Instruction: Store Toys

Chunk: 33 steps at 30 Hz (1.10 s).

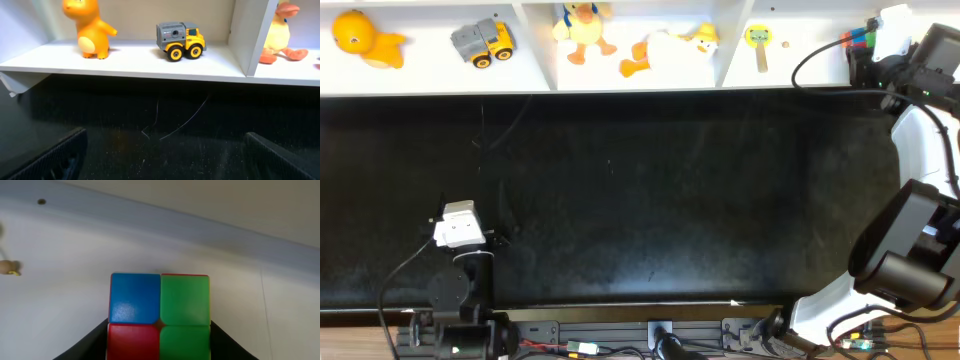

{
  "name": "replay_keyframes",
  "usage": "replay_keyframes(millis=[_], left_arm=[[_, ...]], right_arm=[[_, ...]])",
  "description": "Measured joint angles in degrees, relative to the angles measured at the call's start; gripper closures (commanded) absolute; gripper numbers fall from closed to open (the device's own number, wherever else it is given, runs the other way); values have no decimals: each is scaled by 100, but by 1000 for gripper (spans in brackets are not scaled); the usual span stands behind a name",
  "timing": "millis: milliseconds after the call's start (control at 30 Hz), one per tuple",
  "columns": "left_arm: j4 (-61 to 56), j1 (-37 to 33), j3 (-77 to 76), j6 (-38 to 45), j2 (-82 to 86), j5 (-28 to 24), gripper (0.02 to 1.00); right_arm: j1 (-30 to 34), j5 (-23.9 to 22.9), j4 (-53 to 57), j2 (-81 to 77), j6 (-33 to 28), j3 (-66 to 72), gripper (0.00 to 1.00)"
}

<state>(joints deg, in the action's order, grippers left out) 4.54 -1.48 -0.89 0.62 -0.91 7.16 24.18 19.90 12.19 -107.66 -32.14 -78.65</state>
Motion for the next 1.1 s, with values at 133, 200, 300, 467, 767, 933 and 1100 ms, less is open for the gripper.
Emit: replay_keyframes(millis=[133, 200, 300, 467, 767, 933, 1100], left_arm=[[0, 0, 0, 0, 0, 0, 20], [0, 0, 0, 0, 0, 0, 20], [0, 0, 0, 0, 0, 0, 20], [0, 0, 0, 0, 0, 0, 20], [0, 0, 0, 0, 0, 0, 20], [0, 0, 0, 0, 0, 0, 20], [0, 0, 0, 0, 0, 0, 20]], right_arm=[[0, -46, 48, 0, -2, 0, 590], [-2, -68, 50, 0, -2, 0, 590], [0, -103, 48, 0, 2, 0, 584], [0, -162, 90, -9, 17, 0, 581], [0, -192, 90, -11, 46, 0, 389], [0, -221, 98, -11, 66, 0, 231], [0, -225, 98, -11, 87, -4, 45]])
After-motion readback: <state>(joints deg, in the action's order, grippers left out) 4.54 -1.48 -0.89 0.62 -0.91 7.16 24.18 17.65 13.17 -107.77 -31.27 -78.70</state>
